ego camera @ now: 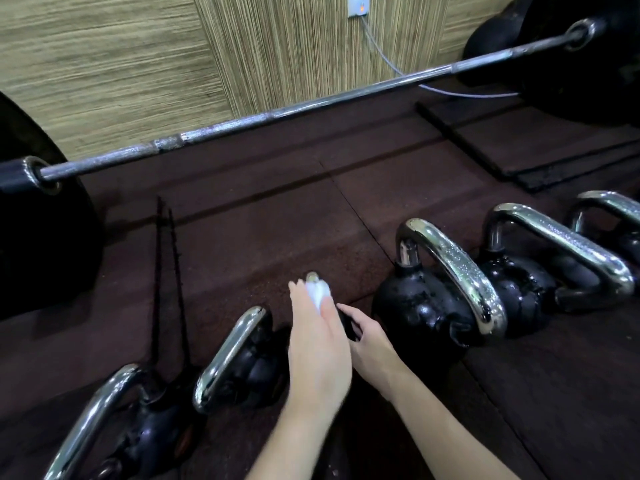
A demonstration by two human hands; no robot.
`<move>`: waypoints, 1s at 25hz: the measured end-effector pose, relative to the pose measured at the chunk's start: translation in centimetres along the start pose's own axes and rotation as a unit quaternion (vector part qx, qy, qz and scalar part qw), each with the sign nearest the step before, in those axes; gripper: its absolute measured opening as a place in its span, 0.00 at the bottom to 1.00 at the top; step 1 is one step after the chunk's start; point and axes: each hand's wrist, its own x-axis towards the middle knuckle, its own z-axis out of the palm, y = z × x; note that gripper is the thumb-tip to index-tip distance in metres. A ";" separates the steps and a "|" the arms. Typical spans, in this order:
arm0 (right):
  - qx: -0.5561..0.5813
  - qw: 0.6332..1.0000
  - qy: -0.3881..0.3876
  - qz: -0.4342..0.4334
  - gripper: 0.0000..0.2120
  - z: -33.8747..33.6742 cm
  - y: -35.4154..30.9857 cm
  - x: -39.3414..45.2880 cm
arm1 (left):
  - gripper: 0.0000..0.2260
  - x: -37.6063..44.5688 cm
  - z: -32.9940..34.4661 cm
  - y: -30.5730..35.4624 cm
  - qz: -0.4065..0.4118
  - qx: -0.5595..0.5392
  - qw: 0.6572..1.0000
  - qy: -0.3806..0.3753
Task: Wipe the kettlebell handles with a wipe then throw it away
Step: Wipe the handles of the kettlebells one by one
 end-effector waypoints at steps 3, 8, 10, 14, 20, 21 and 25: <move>0.002 1.000 0.007 0.000 0.47 0.1 0.3 0.2 | 0.14 5.2 0.1 3.7 -0.092 0.067 0.991 -0.074; 0.009 1.000 -0.005 -0.001 0.45 -0.3 -0.2 -0.2 | 0.11 7.3 0.2 4.0 -0.123 0.156 0.967 -0.162; 0.019 1.000 -0.003 -0.004 0.32 -0.3 -0.2 -0.2 | 0.15 3.9 0.4 3.1 -0.002 0.197 0.974 -0.111; -0.006 1.000 -0.005 0.006 0.31 -0.5 0.0 -0.1 | 0.24 -5.2 -0.6 -1.7 0.089 0.093 0.990 -0.058; -0.012 1.000 0.007 0.008 0.30 -0.7 -0.3 -1.6 | 0.20 -7.0 -2.8 -5.5 0.068 0.018 0.997 0.022; 0.008 1.000 0.013 0.017 0.31 -0.8 0.6 -2.3 | 0.20 -6.5 -3.4 -4.9 0.078 0.011 0.997 0.026; -0.024 0.998 0.006 0.051 0.10 -4.6 3.7 -7.0 | 0.15 -3.6 -4.6 1.0 0.158 -0.017 0.987 0.005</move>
